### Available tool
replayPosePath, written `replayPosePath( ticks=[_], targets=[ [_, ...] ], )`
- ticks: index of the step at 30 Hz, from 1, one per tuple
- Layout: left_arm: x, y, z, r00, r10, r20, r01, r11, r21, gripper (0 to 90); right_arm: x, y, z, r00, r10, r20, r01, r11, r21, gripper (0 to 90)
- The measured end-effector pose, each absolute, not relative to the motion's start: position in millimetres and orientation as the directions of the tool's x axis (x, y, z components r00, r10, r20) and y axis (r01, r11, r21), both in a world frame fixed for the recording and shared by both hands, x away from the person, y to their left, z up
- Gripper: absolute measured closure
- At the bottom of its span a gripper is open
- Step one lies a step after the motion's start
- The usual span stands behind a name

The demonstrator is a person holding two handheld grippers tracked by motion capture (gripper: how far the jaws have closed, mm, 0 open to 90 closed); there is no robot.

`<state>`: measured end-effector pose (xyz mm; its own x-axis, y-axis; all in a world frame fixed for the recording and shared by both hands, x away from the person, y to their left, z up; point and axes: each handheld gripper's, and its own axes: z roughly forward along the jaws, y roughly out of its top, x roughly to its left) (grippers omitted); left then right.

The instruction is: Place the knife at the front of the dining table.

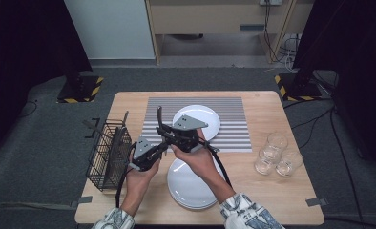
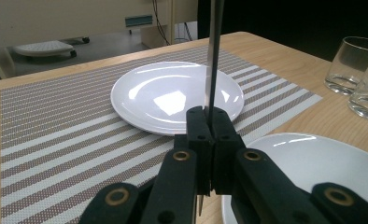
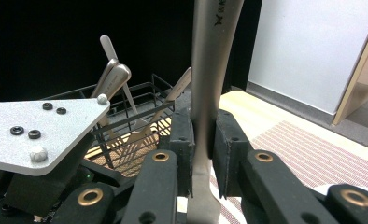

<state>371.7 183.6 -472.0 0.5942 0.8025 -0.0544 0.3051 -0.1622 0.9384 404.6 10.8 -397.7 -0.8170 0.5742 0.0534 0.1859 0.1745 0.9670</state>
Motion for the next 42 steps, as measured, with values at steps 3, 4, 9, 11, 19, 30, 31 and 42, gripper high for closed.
replayPosePath(
  ticks=[3, 4, 9, 11, 19, 30, 31, 42],
  targets=[
    [372, 183, -472, 0.593, 0.803, -0.059, 0.307, -0.157, 0.939, 88.6, 405, 11, -398, -0.816, 0.575, 0.056, 0.187, 0.171, 0.967, 79.1],
    [372, 184, -472, 0.593, 0.803, -0.058, 0.306, -0.158, 0.939, 88.7, 405, 11, -398, -0.816, 0.576, 0.058, 0.188, 0.169, 0.967, 79.1],
    [371, 185, -471, 0.590, 0.806, -0.052, 0.299, -0.158, 0.941, 88.7, 405, 12, -398, -0.815, 0.576, 0.063, 0.190, 0.163, 0.968, 78.9],
    [371, 185, -471, 0.590, 0.805, -0.053, 0.297, -0.155, 0.942, 88.7, 405, 12, -397, -0.816, 0.575, 0.061, 0.188, 0.163, 0.969, 78.9],
    [371, 185, -470, 0.589, 0.806, -0.049, 0.289, -0.154, 0.945, 88.7, 406, 13, -396, -0.817, 0.573, 0.061, 0.186, 0.162, 0.969, 78.3],
    [371, 186, -470, 0.587, 0.808, -0.046, 0.283, -0.152, 0.947, 88.7, 405, 12, -396, -0.817, 0.574, 0.057, 0.183, 0.164, 0.969, 73.1],
    [370, 186, -470, 0.586, 0.809, -0.045, 0.283, -0.152, 0.947, 88.7, 405, 12, -396, -0.817, 0.574, 0.058, 0.184, 0.164, 0.969, 72.3],
    [371, 187, -470, 0.580, 0.814, -0.040, 0.278, -0.152, 0.948, 88.7, 402, 3, -401, -0.811, 0.583, 0.057, 0.188, 0.167, 0.968, 61.9]
  ],
)
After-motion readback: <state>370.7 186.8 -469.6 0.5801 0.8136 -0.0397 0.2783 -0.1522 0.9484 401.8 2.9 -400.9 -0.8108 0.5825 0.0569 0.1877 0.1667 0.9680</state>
